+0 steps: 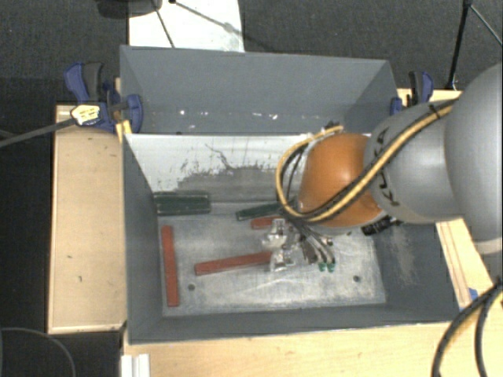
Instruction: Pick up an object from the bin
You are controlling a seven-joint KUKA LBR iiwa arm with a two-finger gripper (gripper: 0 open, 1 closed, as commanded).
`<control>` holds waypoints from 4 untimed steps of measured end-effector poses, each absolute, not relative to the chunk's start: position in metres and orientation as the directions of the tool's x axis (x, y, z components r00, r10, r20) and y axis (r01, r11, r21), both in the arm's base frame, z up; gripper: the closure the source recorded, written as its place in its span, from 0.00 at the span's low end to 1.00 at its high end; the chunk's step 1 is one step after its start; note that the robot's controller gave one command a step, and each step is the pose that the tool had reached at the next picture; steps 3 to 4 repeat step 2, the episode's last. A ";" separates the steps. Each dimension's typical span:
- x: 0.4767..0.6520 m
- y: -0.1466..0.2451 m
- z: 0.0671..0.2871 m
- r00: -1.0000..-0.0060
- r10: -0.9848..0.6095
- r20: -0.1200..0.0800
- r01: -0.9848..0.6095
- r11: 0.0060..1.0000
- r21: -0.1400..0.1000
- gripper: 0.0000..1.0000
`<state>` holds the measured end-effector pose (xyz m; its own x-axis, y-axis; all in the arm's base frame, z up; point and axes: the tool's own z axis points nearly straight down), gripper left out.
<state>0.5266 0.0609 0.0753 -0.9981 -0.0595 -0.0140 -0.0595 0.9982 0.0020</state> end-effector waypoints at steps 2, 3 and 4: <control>0.522 0.086 0.220 -0.999 -0.051 -0.004 -0.051 0.999 0.001 1.00; 0.522 0.086 0.220 -0.999 -0.051 -0.004 -0.051 0.999 0.001 1.00; 0.522 0.086 0.220 -0.999 -0.051 -0.004 -0.051 0.999 0.001 1.00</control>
Offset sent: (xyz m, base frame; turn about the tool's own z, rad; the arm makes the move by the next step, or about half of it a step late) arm -0.0053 0.0246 0.1430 0.0105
